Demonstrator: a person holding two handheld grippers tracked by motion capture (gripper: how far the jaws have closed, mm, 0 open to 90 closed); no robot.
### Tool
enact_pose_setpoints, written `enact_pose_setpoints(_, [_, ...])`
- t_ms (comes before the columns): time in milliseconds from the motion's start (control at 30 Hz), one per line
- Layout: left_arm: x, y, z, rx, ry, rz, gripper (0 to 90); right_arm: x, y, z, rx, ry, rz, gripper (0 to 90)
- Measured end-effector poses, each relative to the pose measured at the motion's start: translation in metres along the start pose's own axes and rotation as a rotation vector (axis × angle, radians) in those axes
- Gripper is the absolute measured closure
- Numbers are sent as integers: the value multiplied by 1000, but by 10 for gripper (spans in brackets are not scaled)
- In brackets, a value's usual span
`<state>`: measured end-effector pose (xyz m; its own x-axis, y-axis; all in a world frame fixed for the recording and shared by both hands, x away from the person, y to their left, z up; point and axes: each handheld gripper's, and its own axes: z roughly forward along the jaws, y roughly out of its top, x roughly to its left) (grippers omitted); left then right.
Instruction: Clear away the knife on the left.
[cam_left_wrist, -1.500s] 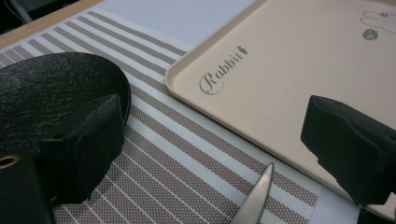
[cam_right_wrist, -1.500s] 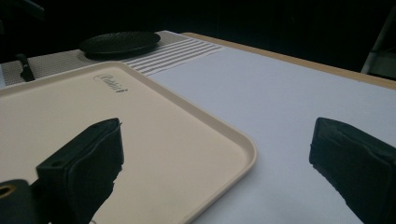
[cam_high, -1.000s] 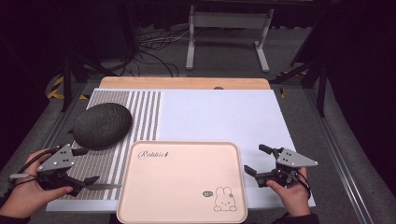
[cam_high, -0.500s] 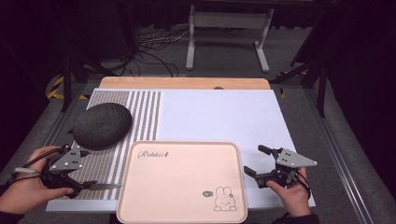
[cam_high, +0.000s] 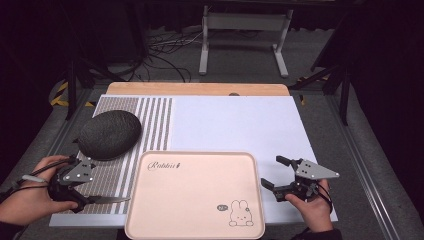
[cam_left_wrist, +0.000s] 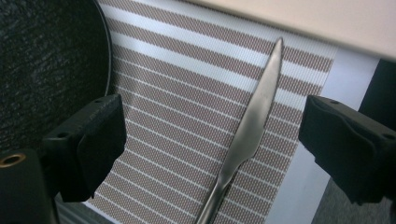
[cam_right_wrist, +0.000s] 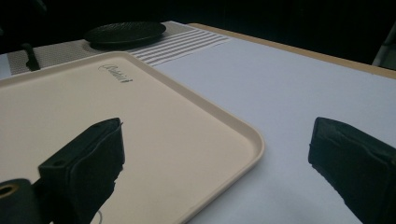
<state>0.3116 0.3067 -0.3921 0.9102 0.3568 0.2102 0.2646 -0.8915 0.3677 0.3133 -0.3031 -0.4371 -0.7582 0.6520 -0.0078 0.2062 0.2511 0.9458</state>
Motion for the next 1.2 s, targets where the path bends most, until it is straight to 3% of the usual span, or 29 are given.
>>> enact_pose_setpoints(300, [2, 0, 6, 89, -11, 42, 103, 0, 0, 0, -2, 1, -2, 43])
enact_pose_setpoints(433, [2, -1, 7, 110, -15, 67, 155, 1, 0, 0, -3, 1, -4, 44])
enact_pose_setpoints(567, [3, -6, 11, 154, -43, 89, 194, 1, 0, 0, -4, 5, -6, 44])
enact_pose_setpoints(667, [4, -10, 15, 157, -88, 97, 246, 1, 0, 0, -4, 6, -7, 44])
enact_pose_setpoints(900, [11, -20, 24, 244, -156, 103, 329, 2, 0, 1, 0, 9, -16, 48])
enact_pose_setpoints(1200, [19, -25, 33, 341, -184, 168, 485, 2, 0, 1, 1, 15, -18, 49])
